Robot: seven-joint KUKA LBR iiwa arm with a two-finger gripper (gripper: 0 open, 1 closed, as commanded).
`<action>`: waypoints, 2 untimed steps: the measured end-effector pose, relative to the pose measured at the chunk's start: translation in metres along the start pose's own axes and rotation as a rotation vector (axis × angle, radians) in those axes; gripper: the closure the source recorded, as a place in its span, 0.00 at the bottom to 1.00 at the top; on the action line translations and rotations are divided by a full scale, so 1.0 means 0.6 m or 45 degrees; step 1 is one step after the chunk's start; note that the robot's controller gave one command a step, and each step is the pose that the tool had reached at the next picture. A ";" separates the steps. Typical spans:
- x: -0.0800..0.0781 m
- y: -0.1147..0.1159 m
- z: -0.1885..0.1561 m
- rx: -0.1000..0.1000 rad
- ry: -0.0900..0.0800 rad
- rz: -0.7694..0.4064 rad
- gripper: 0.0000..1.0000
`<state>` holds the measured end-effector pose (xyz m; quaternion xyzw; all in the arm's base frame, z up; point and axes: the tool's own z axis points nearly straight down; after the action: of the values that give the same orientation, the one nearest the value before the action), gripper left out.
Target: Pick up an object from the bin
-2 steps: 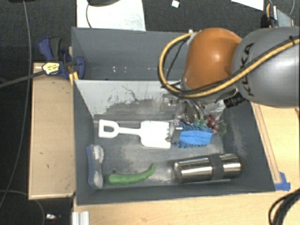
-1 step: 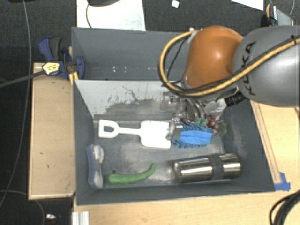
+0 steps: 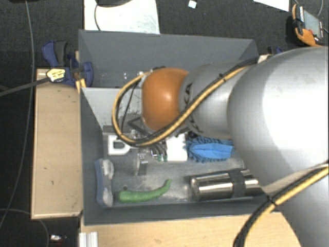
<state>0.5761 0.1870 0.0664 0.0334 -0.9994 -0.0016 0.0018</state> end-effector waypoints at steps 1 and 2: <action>-0.003 0.006 -0.140 0.005 -0.023 -0.167 0.00; 0.012 0.105 -0.056 0.002 0.010 -0.116 0.00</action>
Offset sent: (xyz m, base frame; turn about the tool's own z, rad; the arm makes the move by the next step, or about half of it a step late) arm -0.0111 0.0610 0.0336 -0.0906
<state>0.5646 0.2491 0.1000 0.0788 -0.9969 -0.0006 0.0058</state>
